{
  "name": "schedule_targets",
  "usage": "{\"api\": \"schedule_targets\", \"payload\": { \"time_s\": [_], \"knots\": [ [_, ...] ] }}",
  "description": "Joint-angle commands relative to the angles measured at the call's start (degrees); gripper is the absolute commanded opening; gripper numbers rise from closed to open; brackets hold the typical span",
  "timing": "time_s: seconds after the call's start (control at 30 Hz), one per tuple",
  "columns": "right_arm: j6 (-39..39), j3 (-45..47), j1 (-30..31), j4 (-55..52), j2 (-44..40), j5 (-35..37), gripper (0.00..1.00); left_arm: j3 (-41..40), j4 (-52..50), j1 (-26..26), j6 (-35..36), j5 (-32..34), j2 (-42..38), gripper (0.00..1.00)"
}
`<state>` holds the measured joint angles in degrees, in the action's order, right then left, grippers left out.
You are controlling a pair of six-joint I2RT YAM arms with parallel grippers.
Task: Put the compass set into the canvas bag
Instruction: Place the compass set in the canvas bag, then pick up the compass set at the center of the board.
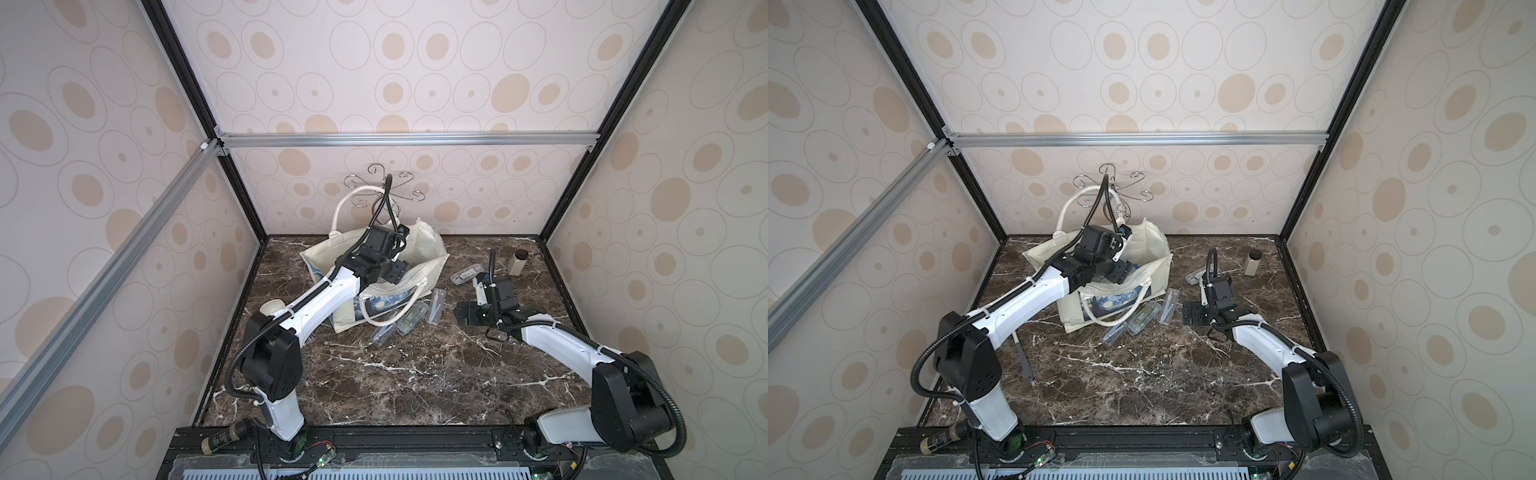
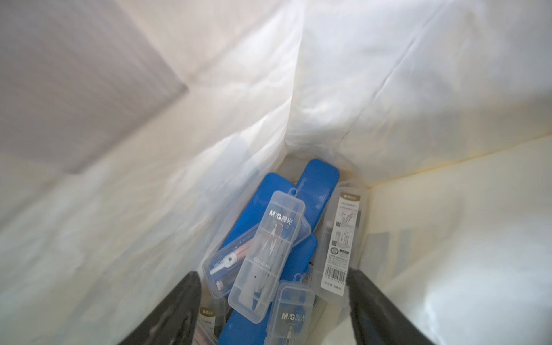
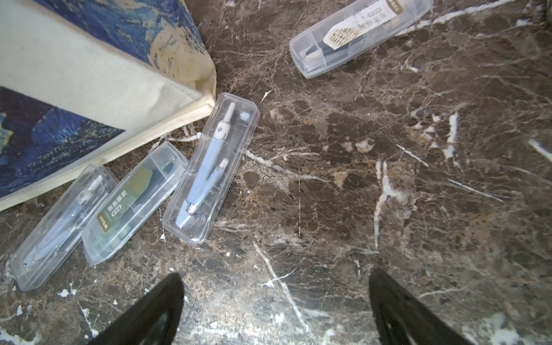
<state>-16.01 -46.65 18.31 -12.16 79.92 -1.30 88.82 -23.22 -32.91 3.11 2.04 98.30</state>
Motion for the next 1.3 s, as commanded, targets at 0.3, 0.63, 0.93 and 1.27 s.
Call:
{"api": "schedule_targets", "payload": {
  "time_s": [0.3,0.63,0.93,1.27],
  "knots": [
    [-4.8,-8.4,-0.4,-3.4,9.3,-0.4,0.86,-11.5,9.5,-3.1,-8.5,-13.2,-18.9,0.89],
    [-7.4,-15.7,2.1,-4.0,19.5,-1.2,0.84,-29.4,14.4,-11.4,-15.9,-7.0,-32.5,0.90],
    [-8.2,-20.0,5.1,-4.2,25.9,-0.1,0.82,-41.3,11.5,-13.4,-24.9,-1.7,-40.6,0.91],
    [-8.8,-21.5,6.3,-2.8,30.1,-3.3,0.79,-50.2,5.5,-14.3,-31.9,8.5,-48.6,0.92]
  ]
}}
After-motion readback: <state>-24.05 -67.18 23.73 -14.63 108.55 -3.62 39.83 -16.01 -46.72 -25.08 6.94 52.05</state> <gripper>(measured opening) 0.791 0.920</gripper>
